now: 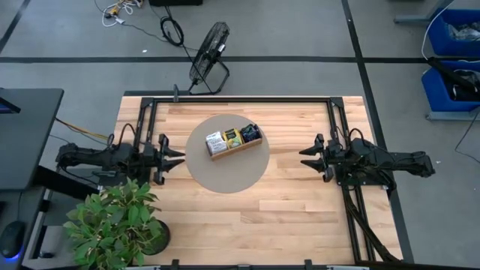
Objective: Pick & Place Tea
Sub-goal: Return to Home Position
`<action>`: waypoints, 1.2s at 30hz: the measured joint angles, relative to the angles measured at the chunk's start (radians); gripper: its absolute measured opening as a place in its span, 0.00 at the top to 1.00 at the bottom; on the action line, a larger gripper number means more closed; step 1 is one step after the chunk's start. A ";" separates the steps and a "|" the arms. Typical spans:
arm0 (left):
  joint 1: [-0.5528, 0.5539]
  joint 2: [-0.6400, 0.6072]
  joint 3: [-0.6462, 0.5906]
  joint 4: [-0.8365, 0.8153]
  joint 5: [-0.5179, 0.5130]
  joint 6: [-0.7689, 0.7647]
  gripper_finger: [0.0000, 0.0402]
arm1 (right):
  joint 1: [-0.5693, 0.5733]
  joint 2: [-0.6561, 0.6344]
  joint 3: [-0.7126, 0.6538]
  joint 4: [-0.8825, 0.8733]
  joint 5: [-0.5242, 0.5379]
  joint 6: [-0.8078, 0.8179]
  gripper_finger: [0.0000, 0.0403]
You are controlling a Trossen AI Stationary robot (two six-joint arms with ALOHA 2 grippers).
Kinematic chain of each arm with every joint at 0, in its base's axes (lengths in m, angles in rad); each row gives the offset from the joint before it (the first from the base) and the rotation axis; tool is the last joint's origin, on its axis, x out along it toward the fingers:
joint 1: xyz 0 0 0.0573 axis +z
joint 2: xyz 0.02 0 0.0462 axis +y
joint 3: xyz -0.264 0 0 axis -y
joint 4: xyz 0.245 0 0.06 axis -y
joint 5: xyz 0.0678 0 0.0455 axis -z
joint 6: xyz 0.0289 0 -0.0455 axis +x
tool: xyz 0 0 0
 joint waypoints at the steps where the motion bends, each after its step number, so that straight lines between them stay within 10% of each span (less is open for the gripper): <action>1: 0.000 0.000 0.000 -0.008 0.000 -0.001 0.74 | 0.000 0.000 0.001 0.000 -0.003 -0.003 0.54; 36: 0.001 0.002 -0.001 -0.107 0.043 -0.083 0.74 | 0.000 0.000 0.001 -0.010 0.013 -0.013 0.54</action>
